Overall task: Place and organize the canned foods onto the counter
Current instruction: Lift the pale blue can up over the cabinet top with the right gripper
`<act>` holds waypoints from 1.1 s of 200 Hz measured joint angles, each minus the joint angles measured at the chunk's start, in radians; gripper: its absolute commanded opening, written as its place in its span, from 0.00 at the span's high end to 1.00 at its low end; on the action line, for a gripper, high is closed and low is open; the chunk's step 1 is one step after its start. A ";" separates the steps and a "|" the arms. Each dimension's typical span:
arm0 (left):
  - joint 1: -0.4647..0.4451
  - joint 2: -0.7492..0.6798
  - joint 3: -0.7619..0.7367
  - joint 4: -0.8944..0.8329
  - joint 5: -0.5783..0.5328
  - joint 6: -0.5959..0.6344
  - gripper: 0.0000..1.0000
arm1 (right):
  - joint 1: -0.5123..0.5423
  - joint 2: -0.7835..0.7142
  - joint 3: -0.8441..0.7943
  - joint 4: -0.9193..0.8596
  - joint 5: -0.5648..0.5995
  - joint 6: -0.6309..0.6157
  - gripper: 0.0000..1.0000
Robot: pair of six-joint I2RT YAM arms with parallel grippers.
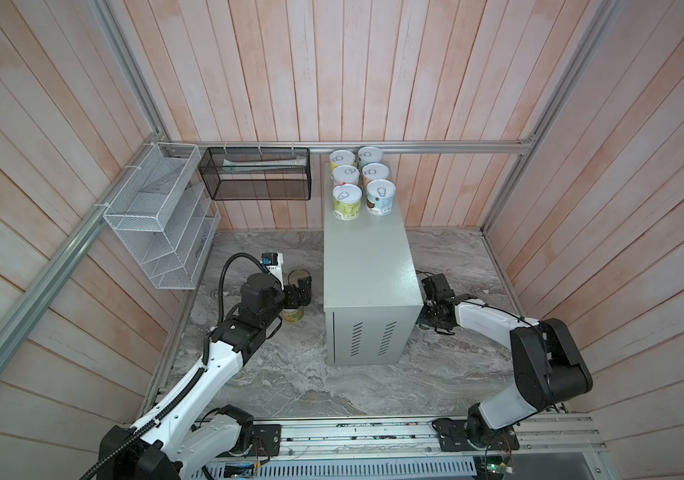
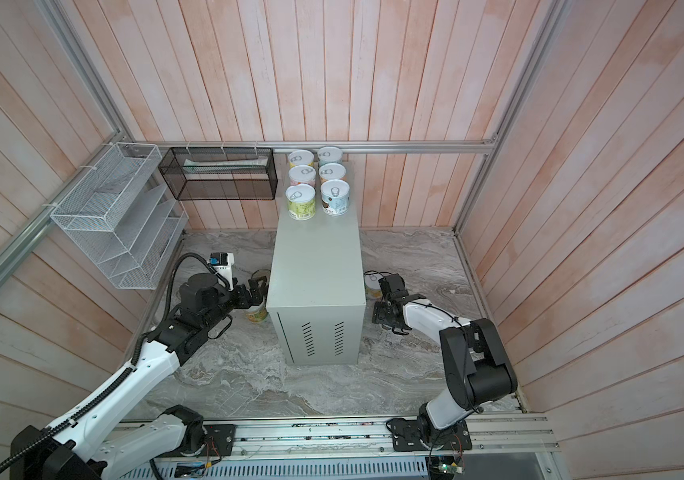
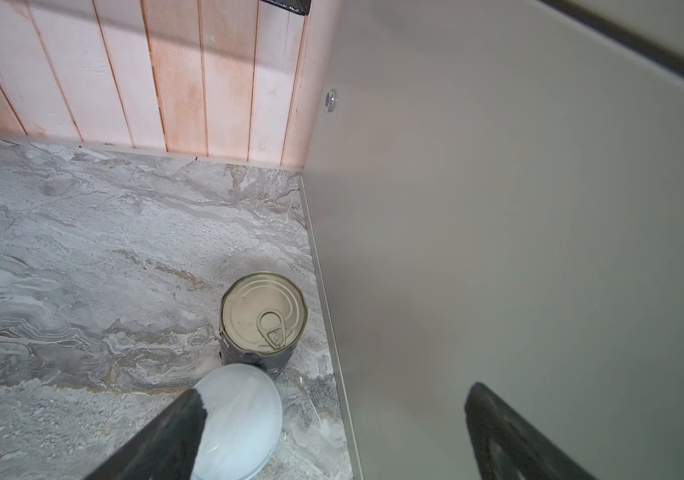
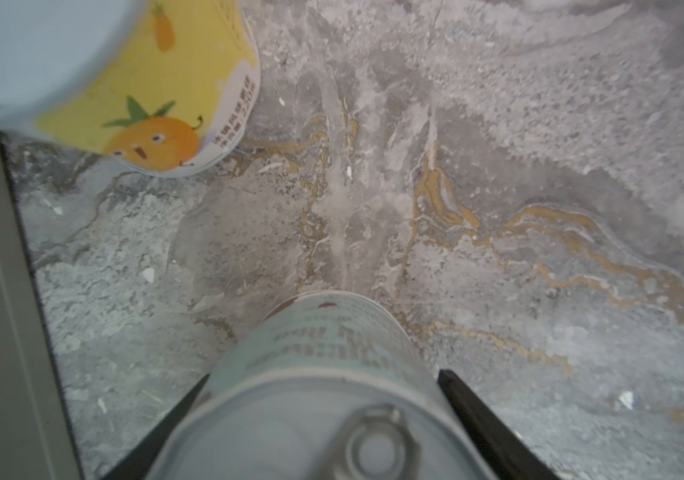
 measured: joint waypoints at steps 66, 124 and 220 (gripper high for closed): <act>0.000 0.002 -0.011 0.011 0.001 0.000 0.01 | 0.000 -0.007 -0.004 0.000 0.000 0.000 0.98; 0.000 0.002 -0.014 0.011 0.000 0.000 0.01 | 0.000 -0.013 0.018 -0.074 -0.029 -0.035 1.00; 0.008 0.002 -0.014 0.006 0.002 0.000 0.01 | 0.000 -0.188 0.394 -0.482 -0.150 -0.162 1.00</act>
